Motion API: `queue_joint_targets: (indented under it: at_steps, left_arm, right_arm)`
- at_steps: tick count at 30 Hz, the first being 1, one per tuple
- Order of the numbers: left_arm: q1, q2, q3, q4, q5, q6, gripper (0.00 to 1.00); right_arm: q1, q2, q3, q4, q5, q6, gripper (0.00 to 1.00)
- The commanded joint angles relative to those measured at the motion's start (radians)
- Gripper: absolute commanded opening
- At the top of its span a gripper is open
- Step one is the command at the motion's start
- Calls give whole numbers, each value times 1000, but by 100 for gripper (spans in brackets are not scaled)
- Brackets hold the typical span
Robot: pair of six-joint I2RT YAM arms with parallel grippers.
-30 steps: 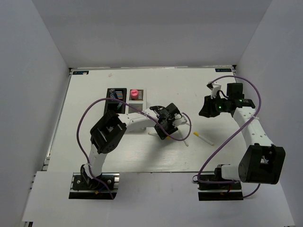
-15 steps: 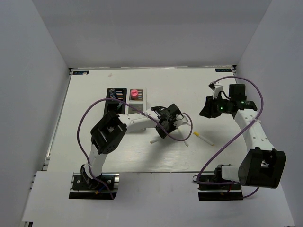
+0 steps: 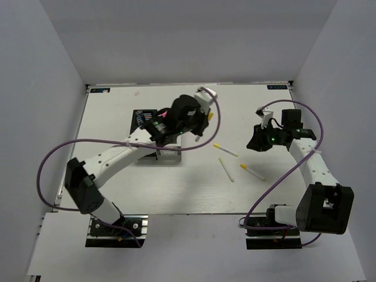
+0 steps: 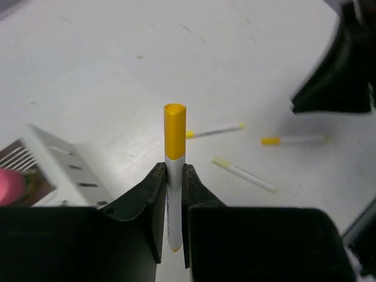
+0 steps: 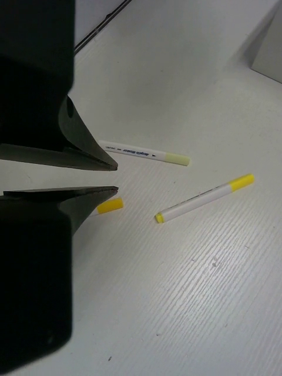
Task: Sort the stationery into containers
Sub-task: Place the pen in the storage box.
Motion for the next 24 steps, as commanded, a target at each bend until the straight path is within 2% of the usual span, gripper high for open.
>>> queue_joint_targets:
  at_steps: [1, 6, 16, 19, 24]
  left_arm:
    - [72, -55, -116, 103, -162, -116, 0]
    - [155, -120, -239, 235, -220, -155, 0]
    - [219, -100, -307, 286, -299, -176, 0]
    - [229, -120, -346, 277, -309, -163, 0]
    - [229, -141, -388, 264, -318, -153, 0]
  right_arm:
    - [23, -20, -12, 17, -34, -57, 22]
    - [34, -13, -27, 20, -32, -65, 22]
    - [35, -17, -37, 25, -31, -69, 24]
    - [35, -19, -46, 23, -37, -71, 27]
    - [70, 1, -37, 8, -63, -94, 41]
